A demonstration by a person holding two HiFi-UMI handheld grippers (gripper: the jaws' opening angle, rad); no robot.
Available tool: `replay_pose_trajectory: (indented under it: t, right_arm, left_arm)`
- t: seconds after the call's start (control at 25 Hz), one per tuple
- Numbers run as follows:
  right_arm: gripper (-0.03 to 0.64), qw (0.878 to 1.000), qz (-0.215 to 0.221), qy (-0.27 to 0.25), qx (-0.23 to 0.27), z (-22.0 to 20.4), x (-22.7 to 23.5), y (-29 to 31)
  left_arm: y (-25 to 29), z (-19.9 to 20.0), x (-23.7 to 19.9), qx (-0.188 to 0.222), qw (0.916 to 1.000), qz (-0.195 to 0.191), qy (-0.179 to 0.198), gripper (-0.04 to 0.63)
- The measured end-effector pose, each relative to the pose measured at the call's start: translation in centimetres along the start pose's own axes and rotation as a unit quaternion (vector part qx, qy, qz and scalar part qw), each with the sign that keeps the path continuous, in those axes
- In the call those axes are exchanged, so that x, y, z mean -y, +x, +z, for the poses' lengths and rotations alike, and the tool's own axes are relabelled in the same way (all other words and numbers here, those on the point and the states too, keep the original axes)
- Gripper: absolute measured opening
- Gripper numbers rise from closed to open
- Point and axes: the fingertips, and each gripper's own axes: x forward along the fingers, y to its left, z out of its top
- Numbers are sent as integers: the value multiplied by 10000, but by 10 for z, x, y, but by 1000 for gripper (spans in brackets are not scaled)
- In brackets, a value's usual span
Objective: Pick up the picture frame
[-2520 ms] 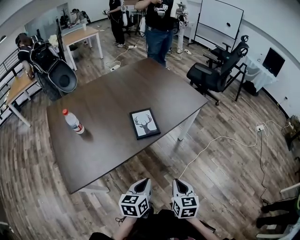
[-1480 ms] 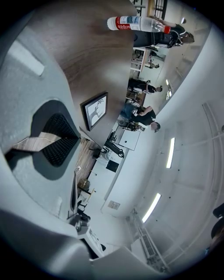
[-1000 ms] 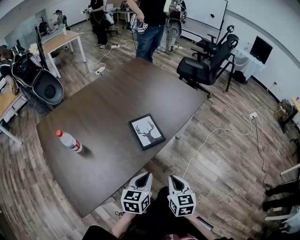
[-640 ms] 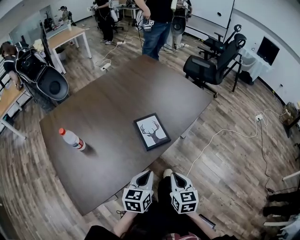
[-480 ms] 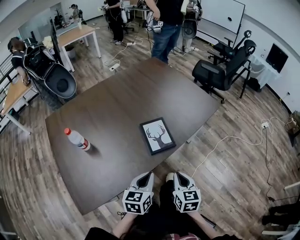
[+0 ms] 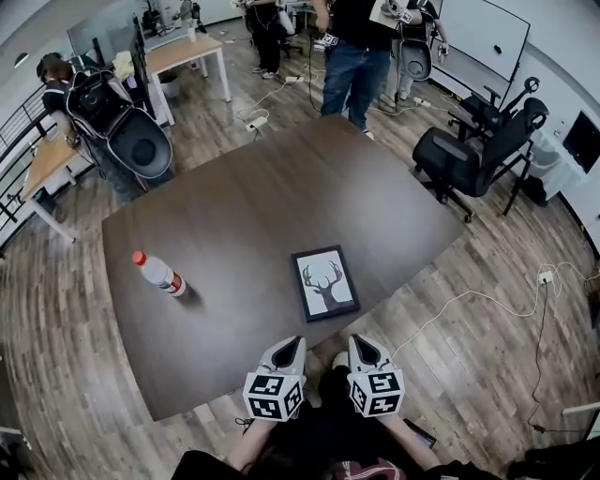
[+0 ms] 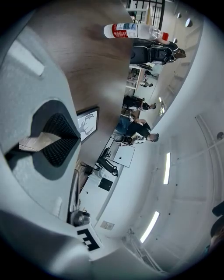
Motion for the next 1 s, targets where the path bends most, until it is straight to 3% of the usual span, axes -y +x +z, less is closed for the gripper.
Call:
replay_pose_trajectory:
  t: [0.48, 0.72, 0.88, 1.0]
  right_arm:
    - [5, 9989, 477, -31, 24, 36, 49, 56]
    - [6, 9958, 897, -49, -146, 44, 71, 76]
    - [6, 9882, 1460, -234, -410, 46, 71, 90]
    - [6, 9855, 1609, -277, -472, 49, 79, 96]
  left_arm:
    - [65, 24, -2, 15, 9992, 342, -190, 11]
    - [90, 29, -2, 13, 9968, 695, -387, 11]
    - [108, 33, 6, -15, 9967, 415, -703, 11]
    - [121, 33, 11, -44, 9960, 499, -745, 9]
